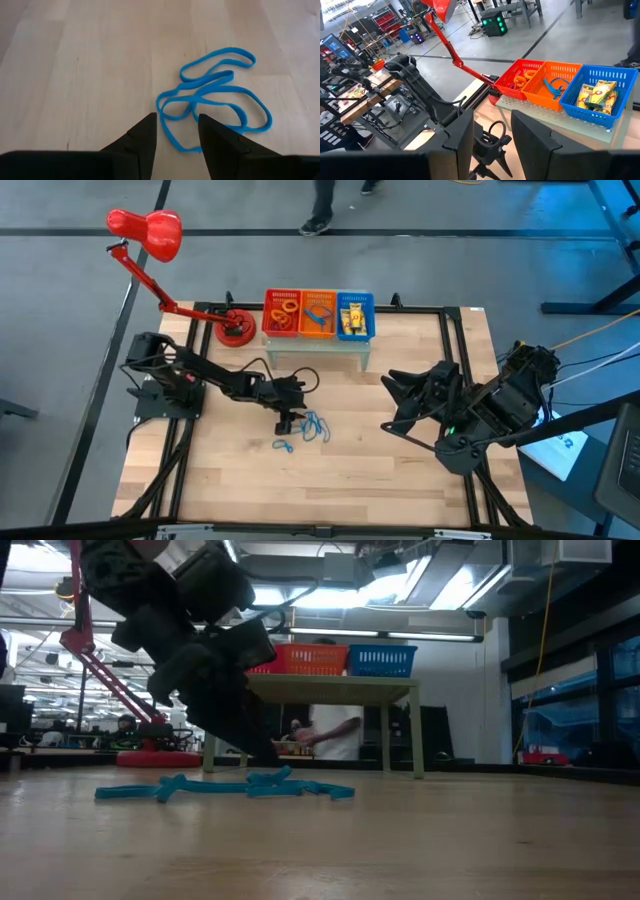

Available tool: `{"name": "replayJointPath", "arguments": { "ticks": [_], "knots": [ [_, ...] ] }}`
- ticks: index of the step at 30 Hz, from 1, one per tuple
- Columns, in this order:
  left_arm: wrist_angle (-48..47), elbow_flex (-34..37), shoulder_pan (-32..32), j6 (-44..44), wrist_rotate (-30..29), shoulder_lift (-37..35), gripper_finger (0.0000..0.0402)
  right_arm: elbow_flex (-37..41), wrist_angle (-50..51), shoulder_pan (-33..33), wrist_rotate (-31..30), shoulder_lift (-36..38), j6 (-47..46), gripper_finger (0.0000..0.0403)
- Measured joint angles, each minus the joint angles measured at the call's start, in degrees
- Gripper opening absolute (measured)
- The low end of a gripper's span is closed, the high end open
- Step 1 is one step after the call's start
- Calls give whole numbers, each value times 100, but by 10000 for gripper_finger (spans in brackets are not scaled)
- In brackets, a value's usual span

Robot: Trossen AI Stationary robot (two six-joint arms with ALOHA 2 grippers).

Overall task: Pick & Place Office Desk Supplies
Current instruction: Put the blue rubber band into the orange bin on the shelf

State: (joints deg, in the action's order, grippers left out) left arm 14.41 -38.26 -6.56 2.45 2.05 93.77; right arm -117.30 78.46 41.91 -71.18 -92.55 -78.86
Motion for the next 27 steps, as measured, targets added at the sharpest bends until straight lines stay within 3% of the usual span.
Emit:
{"name": "replayJointPath", "arguments": {
  "ticks": [9,27],
  "knots": [
    [5,-327,-14,-520,-377,402,138,2,1,-50,31,0,23,132],
    [168,-350,-70,-1153,-599,428,136,4,2,-250,206,0,158,132]
  ]
}}
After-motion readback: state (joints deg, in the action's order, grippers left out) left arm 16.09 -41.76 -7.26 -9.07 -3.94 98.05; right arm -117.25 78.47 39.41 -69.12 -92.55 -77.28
